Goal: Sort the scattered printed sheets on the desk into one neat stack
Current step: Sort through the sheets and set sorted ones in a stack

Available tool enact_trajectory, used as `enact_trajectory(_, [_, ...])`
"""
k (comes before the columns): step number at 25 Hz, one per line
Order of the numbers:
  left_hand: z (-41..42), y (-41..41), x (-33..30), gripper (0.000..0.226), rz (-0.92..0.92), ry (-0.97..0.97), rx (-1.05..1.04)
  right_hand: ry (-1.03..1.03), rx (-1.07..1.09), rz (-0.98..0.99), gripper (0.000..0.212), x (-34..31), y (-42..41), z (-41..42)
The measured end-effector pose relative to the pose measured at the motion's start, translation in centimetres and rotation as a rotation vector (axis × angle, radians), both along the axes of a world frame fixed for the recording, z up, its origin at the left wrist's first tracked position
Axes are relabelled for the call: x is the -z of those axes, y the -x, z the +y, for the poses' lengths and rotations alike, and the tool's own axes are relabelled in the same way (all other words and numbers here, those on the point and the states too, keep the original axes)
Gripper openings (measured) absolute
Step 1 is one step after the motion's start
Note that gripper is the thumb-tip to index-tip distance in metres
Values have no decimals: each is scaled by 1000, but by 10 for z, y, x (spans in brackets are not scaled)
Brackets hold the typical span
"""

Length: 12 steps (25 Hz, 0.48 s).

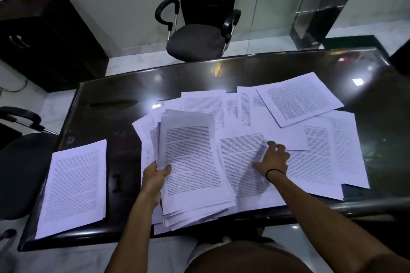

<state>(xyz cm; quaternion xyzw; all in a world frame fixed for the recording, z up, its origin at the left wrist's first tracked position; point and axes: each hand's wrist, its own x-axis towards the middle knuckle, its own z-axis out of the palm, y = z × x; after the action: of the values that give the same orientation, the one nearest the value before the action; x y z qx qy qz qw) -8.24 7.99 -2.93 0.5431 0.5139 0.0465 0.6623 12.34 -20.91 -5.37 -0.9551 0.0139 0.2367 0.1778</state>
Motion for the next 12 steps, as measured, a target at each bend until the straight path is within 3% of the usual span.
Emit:
enact_trajectory(4, [3,-5,0,28,15,-25,-2,-58,93,44,105,10,-4,-11])
enact_trajectory(7, [3,-9,-5,24,20,-47,-5,35,159,56,102,7,-5,-9])
enact_trajectory(12, [7,-12,-13,23,5,-73,-7,-91,143,98,91,4,-9,-18])
